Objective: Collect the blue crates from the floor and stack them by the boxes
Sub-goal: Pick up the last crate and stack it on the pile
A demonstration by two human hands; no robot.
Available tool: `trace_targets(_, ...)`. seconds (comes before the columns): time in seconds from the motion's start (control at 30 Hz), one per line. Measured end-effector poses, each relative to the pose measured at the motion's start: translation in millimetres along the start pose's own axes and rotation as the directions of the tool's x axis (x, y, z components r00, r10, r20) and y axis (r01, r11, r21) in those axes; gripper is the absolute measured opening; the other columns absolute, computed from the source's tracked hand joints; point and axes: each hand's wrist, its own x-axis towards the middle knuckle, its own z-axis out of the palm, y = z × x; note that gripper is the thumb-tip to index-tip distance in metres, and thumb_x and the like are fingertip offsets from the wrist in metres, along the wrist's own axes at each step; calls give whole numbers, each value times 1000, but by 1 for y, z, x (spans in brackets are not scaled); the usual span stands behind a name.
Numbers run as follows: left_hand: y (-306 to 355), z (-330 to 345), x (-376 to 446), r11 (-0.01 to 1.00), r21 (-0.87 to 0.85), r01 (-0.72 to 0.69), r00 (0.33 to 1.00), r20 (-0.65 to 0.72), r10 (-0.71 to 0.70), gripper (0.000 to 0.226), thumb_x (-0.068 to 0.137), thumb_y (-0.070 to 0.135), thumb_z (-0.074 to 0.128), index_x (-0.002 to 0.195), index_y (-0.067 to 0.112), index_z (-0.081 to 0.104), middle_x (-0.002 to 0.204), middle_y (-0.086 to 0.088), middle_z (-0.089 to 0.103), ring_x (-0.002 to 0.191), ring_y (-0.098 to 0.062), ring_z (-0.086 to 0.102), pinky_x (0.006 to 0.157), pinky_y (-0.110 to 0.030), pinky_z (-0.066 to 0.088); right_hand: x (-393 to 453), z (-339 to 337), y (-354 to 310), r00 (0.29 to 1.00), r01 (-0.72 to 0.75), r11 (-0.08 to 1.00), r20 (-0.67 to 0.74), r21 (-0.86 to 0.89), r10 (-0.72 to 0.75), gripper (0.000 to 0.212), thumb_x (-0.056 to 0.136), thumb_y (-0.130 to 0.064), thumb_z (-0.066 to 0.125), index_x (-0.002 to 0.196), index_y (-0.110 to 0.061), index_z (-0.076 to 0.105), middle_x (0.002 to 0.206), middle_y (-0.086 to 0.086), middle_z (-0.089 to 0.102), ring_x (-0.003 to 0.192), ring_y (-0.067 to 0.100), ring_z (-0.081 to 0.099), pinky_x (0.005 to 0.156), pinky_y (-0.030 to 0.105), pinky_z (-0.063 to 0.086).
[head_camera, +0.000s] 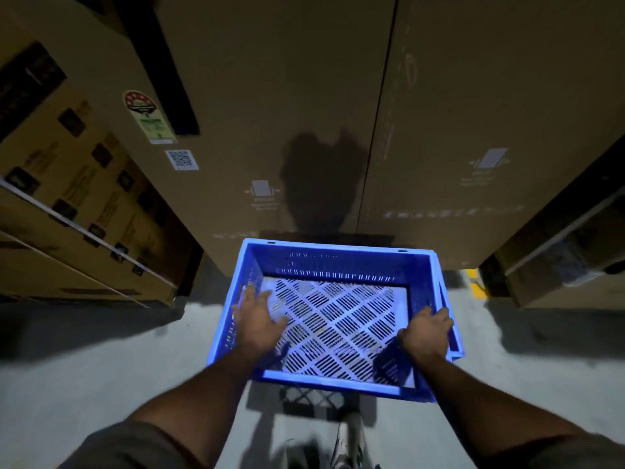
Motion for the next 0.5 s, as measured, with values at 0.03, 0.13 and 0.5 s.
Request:
trace_targets(0.03, 9, 5, -8, 989, 19, -148, 989, 20, 147, 71, 77, 54, 68, 137, 23, 47, 156, -10, 28, 146, -25, 22, 118, -47, 19, 0, 1, 0, 1000, 6, 1000, 10, -8, -6, 75, 75, -26, 72, 135, 4, 40, 142, 31, 27, 129, 44, 32, 105, 42, 37)
trace_targets(0.13, 23, 26, -46, 844, 51, -533, 802, 349, 485, 79, 77, 69, 55, 141, 24, 41, 150, -4, 39, 139, -22, 35, 116, -35, 26, -5, 1, 1, 999, 29, 999, 39, -35, -27, 85, 78, -28, 70, 144, 5, 28, 149, 36, 15, 137, 47, 21, 114, 42, 25)
trace_targets(0.5, 10, 36, -46, 713, 472, -518, 848, 392, 356, 32, 86, 14, 50, 117, 22, 50, 116, -4, 62, 114, -28, 55, 98, -40, 36, -90, 68, -7, 726, 676, 722, -38, -144, -687, 49, 88, -54, 44, 116, -18, 61, 96, 2, 64, 92, 25, 59, 88, 41, 40)
